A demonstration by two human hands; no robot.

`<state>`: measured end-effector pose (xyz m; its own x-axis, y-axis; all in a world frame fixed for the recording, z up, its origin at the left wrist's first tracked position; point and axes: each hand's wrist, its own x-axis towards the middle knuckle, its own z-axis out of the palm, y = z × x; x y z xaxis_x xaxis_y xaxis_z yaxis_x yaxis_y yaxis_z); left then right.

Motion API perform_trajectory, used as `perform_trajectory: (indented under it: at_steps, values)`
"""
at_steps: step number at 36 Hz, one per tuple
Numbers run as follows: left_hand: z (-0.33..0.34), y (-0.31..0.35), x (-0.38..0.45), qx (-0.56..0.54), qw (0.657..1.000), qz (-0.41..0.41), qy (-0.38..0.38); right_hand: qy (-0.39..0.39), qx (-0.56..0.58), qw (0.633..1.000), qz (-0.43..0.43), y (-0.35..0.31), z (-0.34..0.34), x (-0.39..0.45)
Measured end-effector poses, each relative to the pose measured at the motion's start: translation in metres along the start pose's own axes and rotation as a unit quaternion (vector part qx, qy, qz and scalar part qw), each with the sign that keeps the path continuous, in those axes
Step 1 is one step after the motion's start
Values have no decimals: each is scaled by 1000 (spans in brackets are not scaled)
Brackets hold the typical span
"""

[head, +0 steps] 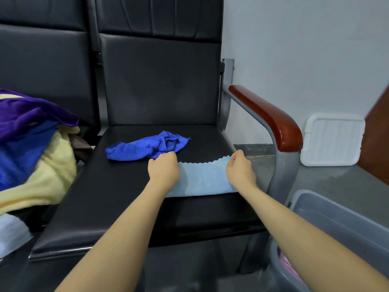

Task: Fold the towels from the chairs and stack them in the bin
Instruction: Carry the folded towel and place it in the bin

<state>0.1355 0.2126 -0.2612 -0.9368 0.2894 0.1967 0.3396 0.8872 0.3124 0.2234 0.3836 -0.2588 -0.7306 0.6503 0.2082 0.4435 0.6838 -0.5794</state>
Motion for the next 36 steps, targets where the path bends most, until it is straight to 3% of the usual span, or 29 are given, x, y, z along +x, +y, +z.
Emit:
perform_trajectory:
  at_steps: [4, 7, 14, 18, 26, 30, 36]
  values:
    - [-3, 3, 2, 22, 999, -35, -6, 8, -4, 1000, -19, -3, 5, 5]
    - [-1, 3, -4, 65, 995, -77, -23, 11, -37, 996, -80, 0, 12, 5]
    - [-1, 3, -26, 123, 980, -137, -82, -146, -30, 961, -235, 3, 20, -8]
    - [-7, -6, -32, 115, 979, -146, -88, -234, -100, 930, -264, 4, 22, -14]
    - [-4, -7, -34, 80, 989, -97, -79, -275, -168, 914, -247, 1, 27, -17]
    - [-15, -8, -28, -51, 994, -90, -28, -283, -182, 913, -230, -10, 30, -22]
    - [-29, -12, -20, -260, 961, -89, 23, -287, -187, 914, -216, -30, 41, -25]
